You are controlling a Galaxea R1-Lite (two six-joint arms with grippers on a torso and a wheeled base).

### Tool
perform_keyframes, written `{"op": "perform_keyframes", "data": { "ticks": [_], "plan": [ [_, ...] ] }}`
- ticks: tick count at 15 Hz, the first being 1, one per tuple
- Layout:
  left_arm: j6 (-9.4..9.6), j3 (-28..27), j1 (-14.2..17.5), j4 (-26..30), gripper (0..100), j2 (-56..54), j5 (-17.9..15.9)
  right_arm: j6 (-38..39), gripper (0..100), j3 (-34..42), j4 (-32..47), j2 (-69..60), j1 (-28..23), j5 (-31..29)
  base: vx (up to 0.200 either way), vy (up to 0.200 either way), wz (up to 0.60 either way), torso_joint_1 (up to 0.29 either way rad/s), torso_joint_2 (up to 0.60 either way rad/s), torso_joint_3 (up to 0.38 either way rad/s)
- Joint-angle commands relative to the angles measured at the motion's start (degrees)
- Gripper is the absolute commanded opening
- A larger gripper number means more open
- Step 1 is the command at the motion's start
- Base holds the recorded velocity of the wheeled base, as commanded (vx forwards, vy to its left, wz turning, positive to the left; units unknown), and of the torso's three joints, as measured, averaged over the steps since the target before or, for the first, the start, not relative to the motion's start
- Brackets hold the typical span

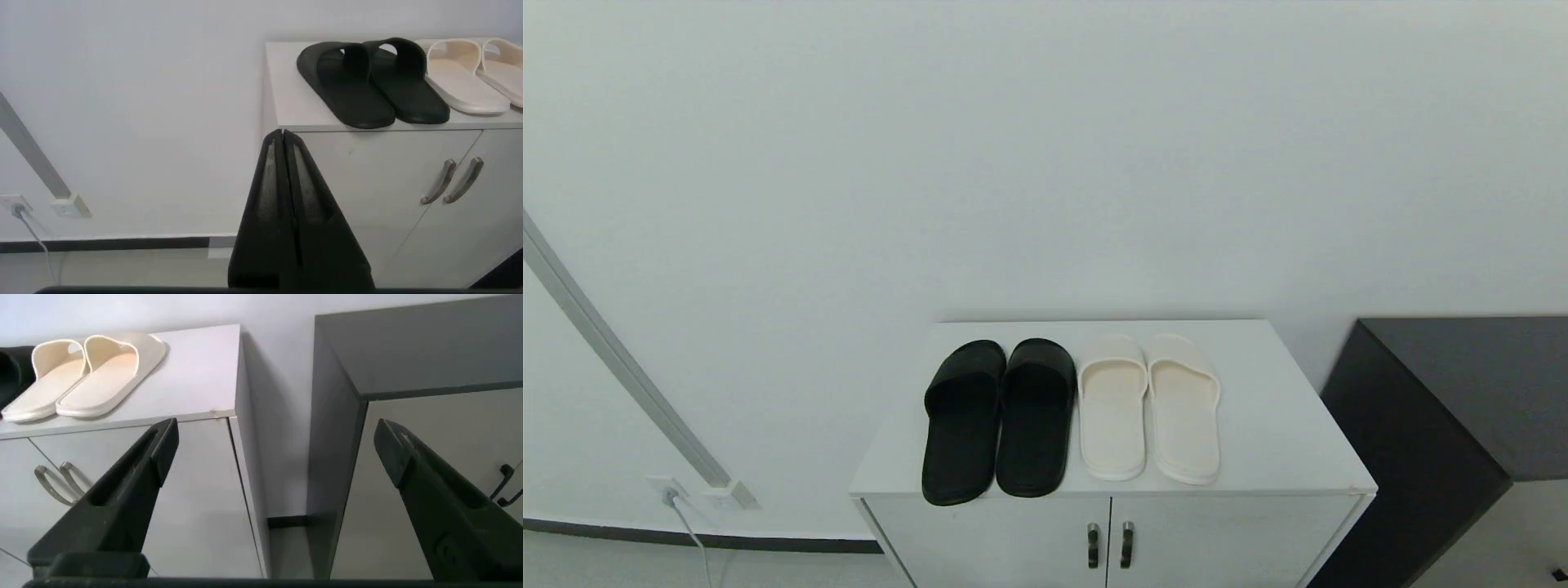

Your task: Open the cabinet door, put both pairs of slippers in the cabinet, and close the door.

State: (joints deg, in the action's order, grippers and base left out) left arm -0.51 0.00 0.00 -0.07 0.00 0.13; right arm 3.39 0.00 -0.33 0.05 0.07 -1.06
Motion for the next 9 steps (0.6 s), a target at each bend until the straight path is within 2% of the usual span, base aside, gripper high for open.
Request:
{"op": "perform_keyframes", "data": {
  "ticks": [1, 3, 4, 5, 7, 9],
  "plan": [
    [0.07, 0.0, 0.0, -0.01, 0, 0.0, -0.05, -0.14, 100, 0.0, -0.11, 0.04, 0.01, -0.08, 0.0, 0.0, 0.0, 0.0, 0.0, 0.0],
    [0.07, 0.0, 0.0, -0.01, 0, 0.0, 0.13, -0.22, 100, 0.0, -0.02, 0.04, 0.01, -0.08, 0.0, 0.0, 0.0, 0.0, 0.0, 0.0],
    [-0.45, 0.0, 0.0, -0.01, 0, 0.0, 1.27, -0.84, 100, -0.35, -0.64, 0.04, 0.01, -0.08, 0.0, 0.0, 0.0, 0.0, 0.0, 0.0],
    [-0.72, 0.0, 0.0, -0.01, 0, 0.0, 2.06, -0.75, 100, -4.04, -0.46, 0.3, 0.01, 0.01, 0.0, 0.0, 0.0, 0.0, 0.0, 0.0],
    [-0.81, 0.0, 0.0, -0.01, 0, 0.0, 2.06, -0.84, 100, -6.42, 4.28, 2.5, 0.28, 0.18, 0.0, 0.0, 0.0, 0.0, 0.0, 0.0],
    [-0.81, 0.0, 0.0, -0.01, 0, 0.0, 2.15, -0.58, 100, -8.17, 4.99, 5.22, 1.42, 2.55, 0.0, 0.0, 0.0, 0.0, 0.0, 0.0]
  ]
}}
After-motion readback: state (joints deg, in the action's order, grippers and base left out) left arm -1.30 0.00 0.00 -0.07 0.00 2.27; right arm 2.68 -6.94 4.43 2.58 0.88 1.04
